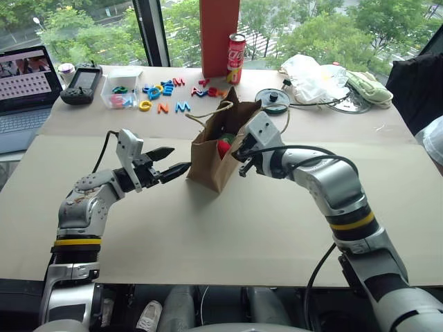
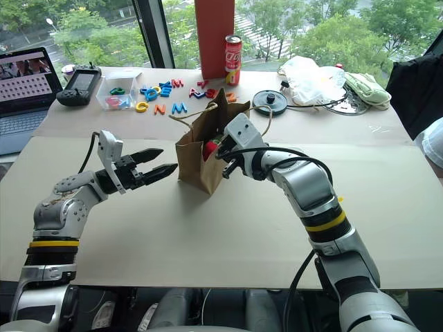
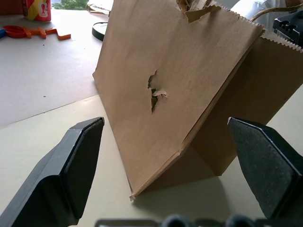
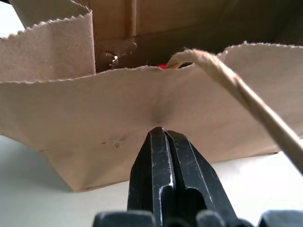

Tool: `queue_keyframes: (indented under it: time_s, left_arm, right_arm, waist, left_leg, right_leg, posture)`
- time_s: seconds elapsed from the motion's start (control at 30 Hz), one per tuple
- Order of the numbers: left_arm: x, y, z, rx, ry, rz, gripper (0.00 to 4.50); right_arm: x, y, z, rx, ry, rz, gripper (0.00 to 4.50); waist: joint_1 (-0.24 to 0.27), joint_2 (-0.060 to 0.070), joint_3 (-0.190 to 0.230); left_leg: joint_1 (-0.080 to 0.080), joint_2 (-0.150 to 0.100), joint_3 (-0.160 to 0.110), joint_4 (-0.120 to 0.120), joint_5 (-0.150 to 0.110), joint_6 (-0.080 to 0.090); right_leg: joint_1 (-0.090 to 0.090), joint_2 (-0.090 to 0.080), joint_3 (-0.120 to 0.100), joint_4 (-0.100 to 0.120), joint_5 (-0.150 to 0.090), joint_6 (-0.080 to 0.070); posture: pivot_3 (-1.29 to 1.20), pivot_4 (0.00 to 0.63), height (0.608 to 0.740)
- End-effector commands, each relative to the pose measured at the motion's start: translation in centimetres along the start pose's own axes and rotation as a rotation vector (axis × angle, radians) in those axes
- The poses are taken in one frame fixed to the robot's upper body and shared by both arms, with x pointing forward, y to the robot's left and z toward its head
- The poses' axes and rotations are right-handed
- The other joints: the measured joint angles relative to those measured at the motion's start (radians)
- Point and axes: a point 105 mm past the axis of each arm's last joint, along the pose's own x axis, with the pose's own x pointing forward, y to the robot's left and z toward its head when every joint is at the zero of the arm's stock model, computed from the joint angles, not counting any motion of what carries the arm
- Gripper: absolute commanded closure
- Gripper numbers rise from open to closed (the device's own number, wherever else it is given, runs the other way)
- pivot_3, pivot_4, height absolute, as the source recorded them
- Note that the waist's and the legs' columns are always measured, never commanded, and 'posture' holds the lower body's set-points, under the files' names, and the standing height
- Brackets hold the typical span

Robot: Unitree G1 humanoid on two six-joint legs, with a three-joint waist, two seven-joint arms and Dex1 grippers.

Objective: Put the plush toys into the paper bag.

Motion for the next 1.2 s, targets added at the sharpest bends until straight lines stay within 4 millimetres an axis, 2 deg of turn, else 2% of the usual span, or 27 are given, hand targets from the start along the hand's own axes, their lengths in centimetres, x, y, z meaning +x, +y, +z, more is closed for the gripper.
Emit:
queue_keyframes:
  time_s: [0.03, 0.23, 0.57, 0.9, 0.93, 0.97, 1.07, 1.1, 1.2]
  left_arm:
    - [0.9, -1.3, 0.5, 0.098, -0.004, -0.044, 0.00]
    - [1.9, -2.0, 0.0, 0.139, 0.008, -0.059, 0.00]
    - [3.2, 0.0, 0.1, 0.194, -0.012, 0.042, 0.00]
    - [5.1, 0.4, 0.7, 0.202, -0.091, 0.088, 0.00]
    - [5.1, 0.4, 0.7, 0.203, -0.093, 0.091, 0.52]
    - [5.1, 0.4, 0.7, 0.206, -0.095, 0.093, 0.72]
    - [5.1, 0.5, 0.7, 0.210, -0.103, 0.098, 1.90]
    - [5.1, 0.5, 0.7, 0.212, -0.103, 0.099, 2.14]
    - [5.0, 0.6, 0.6, 0.223, -0.103, 0.110, 3.25]
  right_arm:
    - [0.4, 0.3, 2.6, -0.039, -0.070, -0.009, 4.48]
    - [1.0, 0.7, 2.9, -0.027, -0.070, -0.003, 4.48]
    - [1.6, 1.1, 3.1, -0.011, -0.078, 0.000, 4.48]
    - [1.6, 1.2, 2.8, -0.006, -0.067, -0.005, 4.48]
    - [1.5, 1.1, 2.8, -0.005, -0.067, -0.006, 4.50]
    - [1.5, 1.1, 2.8, -0.005, -0.067, -0.008, 4.50]
    - [1.4, 0.9, 2.7, -0.005, -0.063, -0.018, 4.50]
    - [1.3, 0.8, 2.6, -0.005, -0.061, -0.021, 4.50]
    - [0.8, 0.5, 2.3, -0.001, -0.056, -0.032, 4.50]
  waist:
    - [-0.001, 0.000, 0.000]
    - [0.004, 0.000, 0.000]
    - [0.001, 0.000, 0.000]
    - [0.003, 0.000, 0.000]
    - [0.002, 0.000, 0.000]
    - [0.000, 0.000, 0.000]
    - [0.000, 0.000, 0.000]
    - [0.000, 0.000, 0.000]
    - [0.001, 0.000, 0.000]
  left_leg:
    - [0.000, 0.000, 0.000, 0.000, 0.000, 0.000]
    - [0.000, 0.000, 0.002, 0.000, 0.000, 0.000]
    - [0.000, 0.000, 0.002, 0.000, 0.000, 0.000]
    - [0.000, -0.001, 0.003, 0.000, 0.000, 0.000]
    - [0.000, -0.001, 0.003, 0.000, 0.000, 0.000]
    - [0.000, 0.000, 0.002, 0.000, 0.000, 0.000]
    - [0.000, 0.000, 0.002, 0.000, 0.000, 0.000]
    - [0.000, 0.000, 0.002, 0.000, 0.000, 0.000]
    - [0.000, 0.000, 0.002, 0.000, 0.000, 0.000]
  right_leg:
    - [0.000, 0.000, 0.000, 0.000, 0.000, 0.000]
    - [0.001, -0.001, -0.001, 0.000, 0.000, 0.000]
    - [0.000, 0.000, -0.001, 0.001, 0.000, 0.000]
    - [0.001, -0.001, -0.001, 0.000, 0.000, 0.000]
    - [0.001, -0.001, -0.001, 0.000, 0.000, 0.000]
    - [0.000, 0.000, -0.001, 0.001, 0.000, 0.000]
    - [0.000, 0.000, -0.001, 0.001, 0.000, 0.000]
    - [0.000, 0.000, -0.001, 0.001, 0.000, 0.000]
    - [0.000, 0.000, -0.001, 0.000, 0.000, 0.000]
  posture:
    - [0.00, 0.150, 0.739]
    - [0.00, 0.150, 0.739]
    - [0.00, 0.150, 0.739]
    - [0.00, 0.150, 0.739]
    - [0.00, 0.150, 0.739]
    - [0.00, 0.150, 0.739]
    - [0.00, 0.150, 0.739]
    - [0.00, 0.150, 0.739]
    - [0.00, 0.150, 0.739]
